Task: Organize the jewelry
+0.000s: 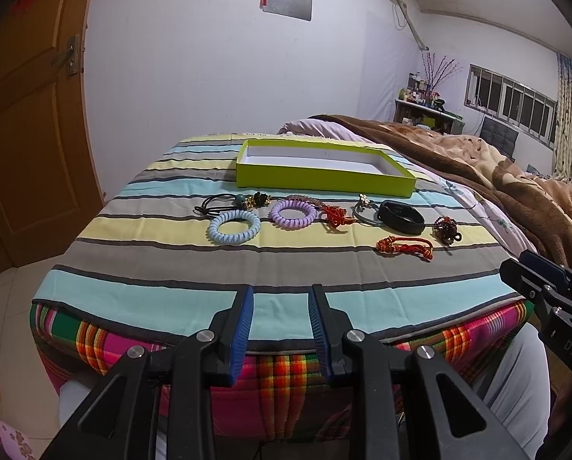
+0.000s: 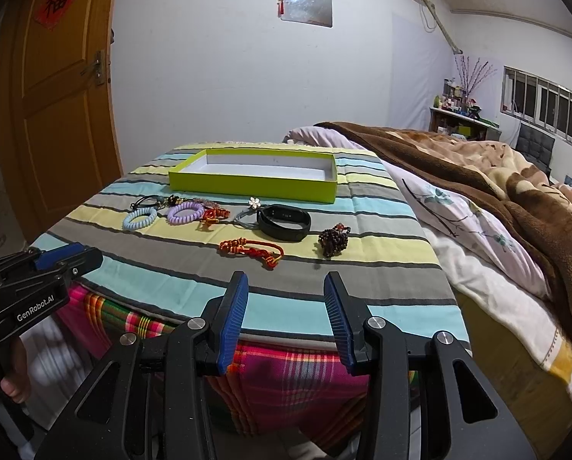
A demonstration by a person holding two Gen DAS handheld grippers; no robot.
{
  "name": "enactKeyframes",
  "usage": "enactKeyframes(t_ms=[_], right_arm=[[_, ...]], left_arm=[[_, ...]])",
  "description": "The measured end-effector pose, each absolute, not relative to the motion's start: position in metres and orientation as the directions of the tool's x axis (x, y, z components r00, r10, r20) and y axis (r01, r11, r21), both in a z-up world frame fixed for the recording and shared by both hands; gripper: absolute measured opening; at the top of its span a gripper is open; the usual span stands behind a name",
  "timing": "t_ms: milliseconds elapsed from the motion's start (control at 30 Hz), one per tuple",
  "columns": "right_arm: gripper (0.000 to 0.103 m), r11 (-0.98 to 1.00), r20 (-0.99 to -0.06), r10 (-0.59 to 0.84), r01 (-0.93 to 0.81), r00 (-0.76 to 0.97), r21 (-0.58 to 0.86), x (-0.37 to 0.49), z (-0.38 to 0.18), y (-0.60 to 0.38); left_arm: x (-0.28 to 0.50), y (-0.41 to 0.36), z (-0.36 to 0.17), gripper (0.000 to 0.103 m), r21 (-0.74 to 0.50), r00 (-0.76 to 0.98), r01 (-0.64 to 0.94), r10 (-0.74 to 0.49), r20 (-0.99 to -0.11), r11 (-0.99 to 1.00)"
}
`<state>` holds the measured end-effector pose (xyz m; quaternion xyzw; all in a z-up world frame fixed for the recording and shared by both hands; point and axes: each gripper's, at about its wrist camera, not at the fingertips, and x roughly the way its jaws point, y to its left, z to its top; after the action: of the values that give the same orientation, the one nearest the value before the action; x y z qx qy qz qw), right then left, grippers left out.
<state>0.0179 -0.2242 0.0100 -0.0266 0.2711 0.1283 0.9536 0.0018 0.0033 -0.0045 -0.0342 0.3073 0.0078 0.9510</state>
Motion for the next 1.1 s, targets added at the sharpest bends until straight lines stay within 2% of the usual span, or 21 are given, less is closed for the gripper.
enactKeyframes(t_ms=[1100], right_arm=[[0.042,0.967,-0.517,0.224,-0.254,0.826,0.014,0.0173,0.0134,-0.2257]], left_arm=[[-0.0006,0.0023,-0.0028,0.029,-0.054,0.813,-0.034,-0.004,-0.582,0.998]])
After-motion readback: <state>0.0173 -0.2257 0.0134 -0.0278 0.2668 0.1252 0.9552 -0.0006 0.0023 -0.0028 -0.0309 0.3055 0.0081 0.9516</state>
